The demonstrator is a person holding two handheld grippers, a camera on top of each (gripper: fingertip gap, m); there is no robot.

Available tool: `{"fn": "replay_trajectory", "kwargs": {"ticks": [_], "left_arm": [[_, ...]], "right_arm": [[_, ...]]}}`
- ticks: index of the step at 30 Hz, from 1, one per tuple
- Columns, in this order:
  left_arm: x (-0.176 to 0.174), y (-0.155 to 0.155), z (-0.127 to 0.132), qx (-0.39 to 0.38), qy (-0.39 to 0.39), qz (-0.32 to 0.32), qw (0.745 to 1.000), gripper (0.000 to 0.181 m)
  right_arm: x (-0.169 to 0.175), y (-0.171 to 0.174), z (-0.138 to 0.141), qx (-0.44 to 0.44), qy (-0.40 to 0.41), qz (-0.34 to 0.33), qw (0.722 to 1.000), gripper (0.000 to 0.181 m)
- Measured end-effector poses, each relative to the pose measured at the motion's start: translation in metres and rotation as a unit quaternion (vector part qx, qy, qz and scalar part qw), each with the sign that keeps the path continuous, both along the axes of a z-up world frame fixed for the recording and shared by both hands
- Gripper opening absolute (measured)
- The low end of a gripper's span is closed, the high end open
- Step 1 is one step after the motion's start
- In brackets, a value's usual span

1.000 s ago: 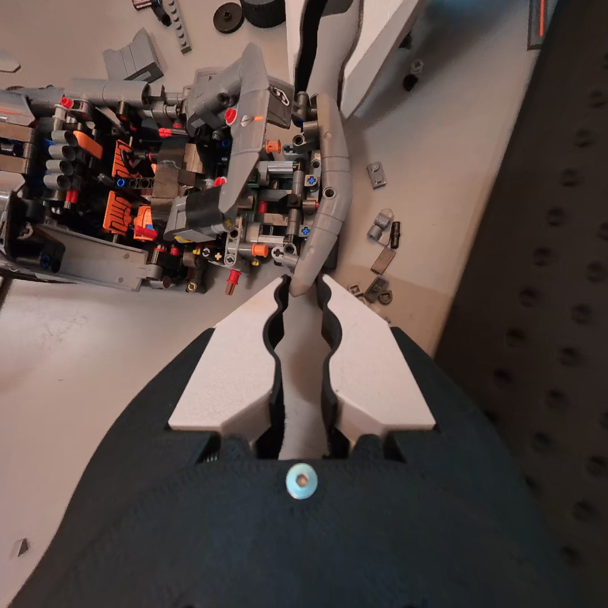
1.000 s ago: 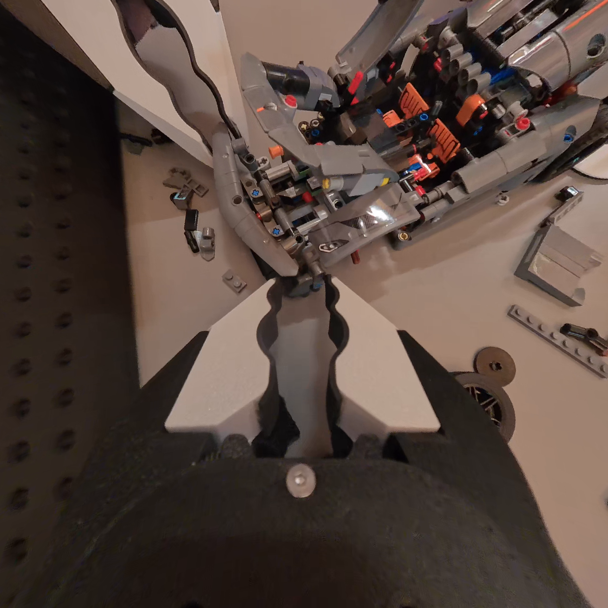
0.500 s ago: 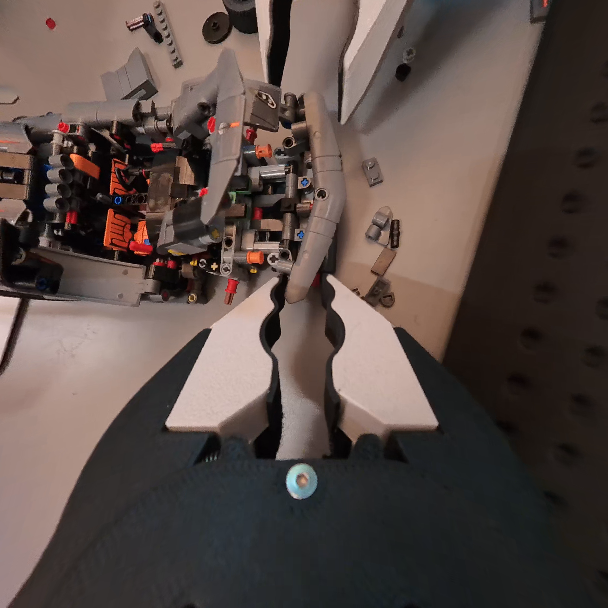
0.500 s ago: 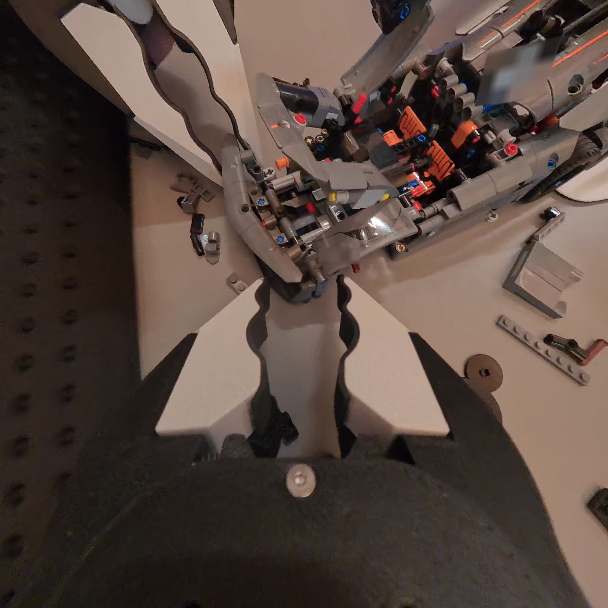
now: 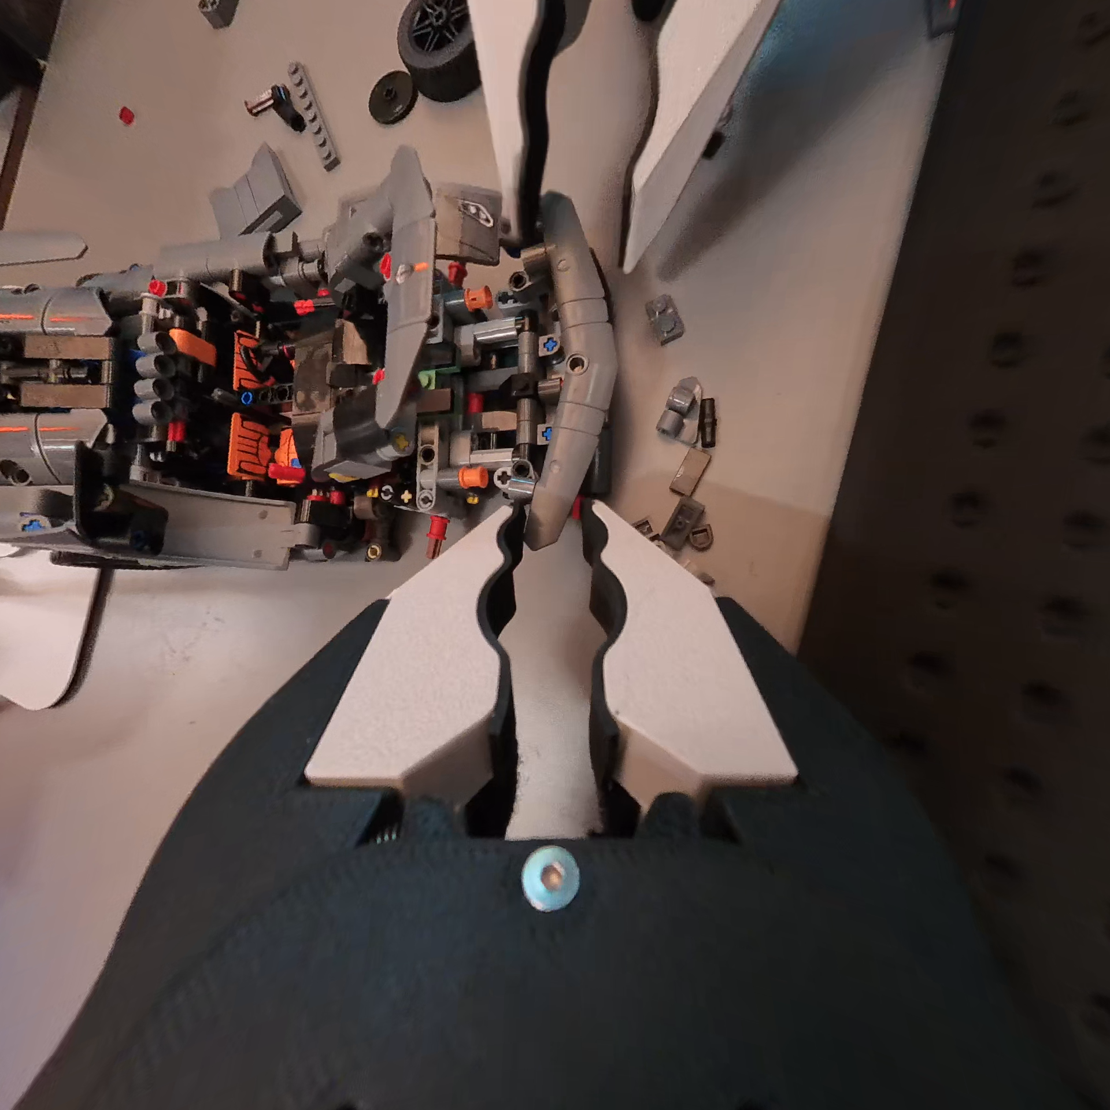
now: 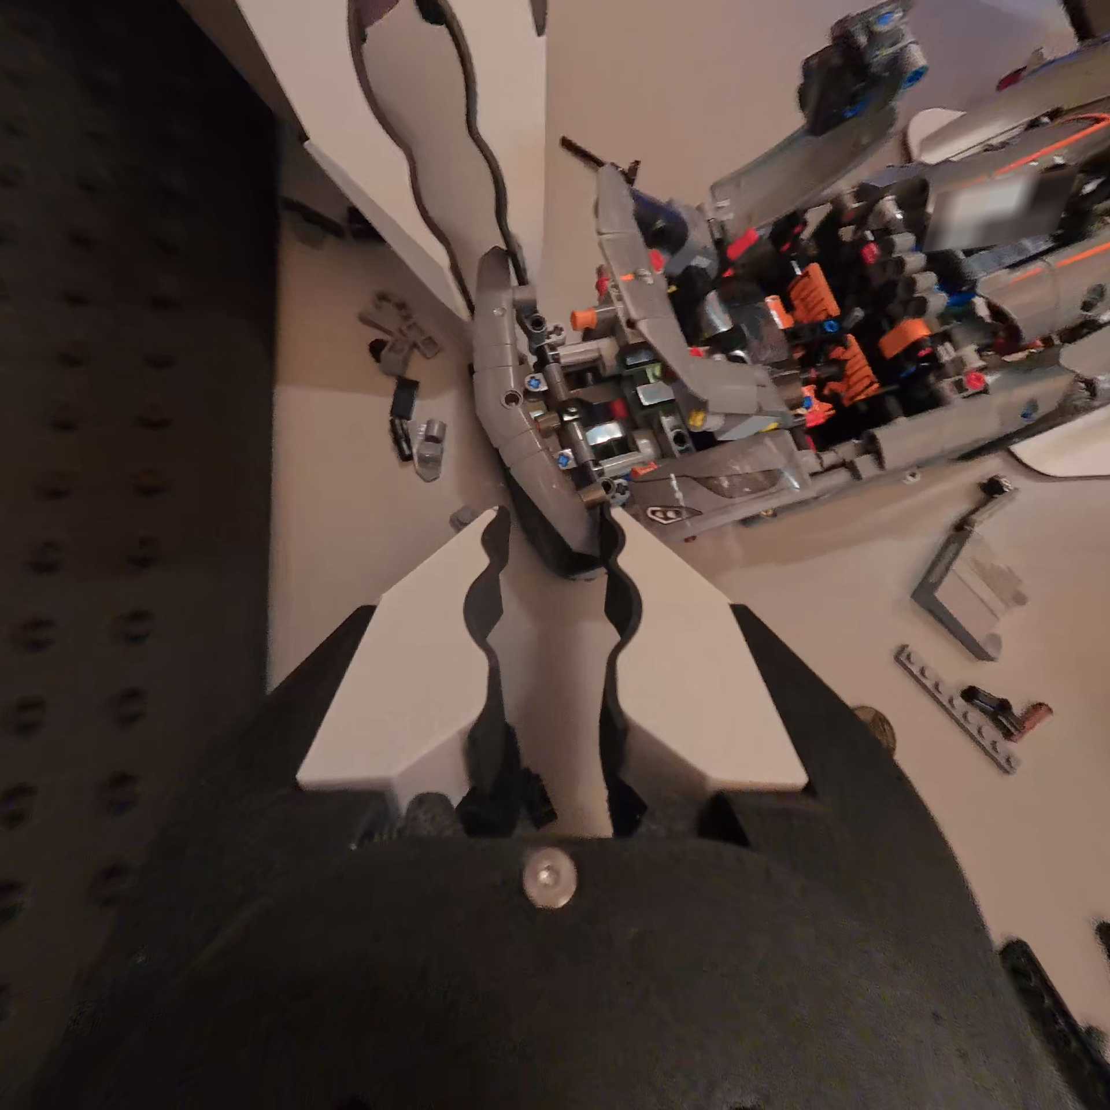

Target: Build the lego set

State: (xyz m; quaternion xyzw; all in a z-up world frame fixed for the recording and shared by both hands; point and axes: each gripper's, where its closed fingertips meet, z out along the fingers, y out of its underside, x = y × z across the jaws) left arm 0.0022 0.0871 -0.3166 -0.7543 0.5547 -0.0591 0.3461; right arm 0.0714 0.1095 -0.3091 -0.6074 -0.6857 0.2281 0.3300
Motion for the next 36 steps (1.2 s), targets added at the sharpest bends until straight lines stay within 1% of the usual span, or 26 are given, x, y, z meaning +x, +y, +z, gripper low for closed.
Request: {"fn": "replay_trajectory", "kwargs": {"ticks": [3,6,9,12,15,22,23,25,28,36], "left_arm": [[0.0,-0.002,-0.002,0.009,0.016,-0.008,1.0,0.014],[0.0,-0.005,-0.006,0.009,0.034,-0.018,0.999,0.016],[0.0,-0.006,-0.006,0.014,0.041,-0.021,0.999,0.015],[0.0,-0.007,-0.007,0.013,0.04,-0.022,0.999,0.013],[0.001,-0.006,-0.006,0.011,0.038,-0.02,0.999,0.013],[0.001,-0.006,-0.007,0.009,0.032,-0.017,0.999,0.013],[0.001,-0.006,-0.007,0.009,0.032,-0.017,0.999,0.013],[0.001,-0.005,-0.007,0.009,0.032,-0.017,0.999,0.013],[0.001,-0.005,-0.007,0.009,0.031,-0.016,0.999,0.013],[0.001,-0.005,-0.007,0.009,0.035,-0.015,0.999,0.013]], "right_arm": [[0.001,-0.005,-0.003,0.002,-0.007,0.016,1.0,0.023],[0.003,-0.009,-0.008,0.0,-0.021,0.027,0.999,0.018],[0.002,-0.008,-0.005,-0.006,-0.014,0.023,1.0,0.023],[-0.003,-0.006,0.002,-0.002,0.005,0.013,1.0,0.032],[-0.006,-0.007,-0.005,0.009,-0.012,0.014,1.0,0.032],[-0.008,-0.005,-0.006,0.032,-0.028,0.003,0.999,0.034],[-0.009,-0.004,-0.006,0.043,-0.031,0.001,0.999,0.037],[-0.009,-0.004,-0.003,0.077,-0.036,0.004,0.996,0.036],[-0.007,-0.003,-0.012,0.069,-0.055,0.003,0.996,0.033],[-0.009,-0.004,-0.012,0.041,-0.049,-0.001,0.998,0.032]]}}
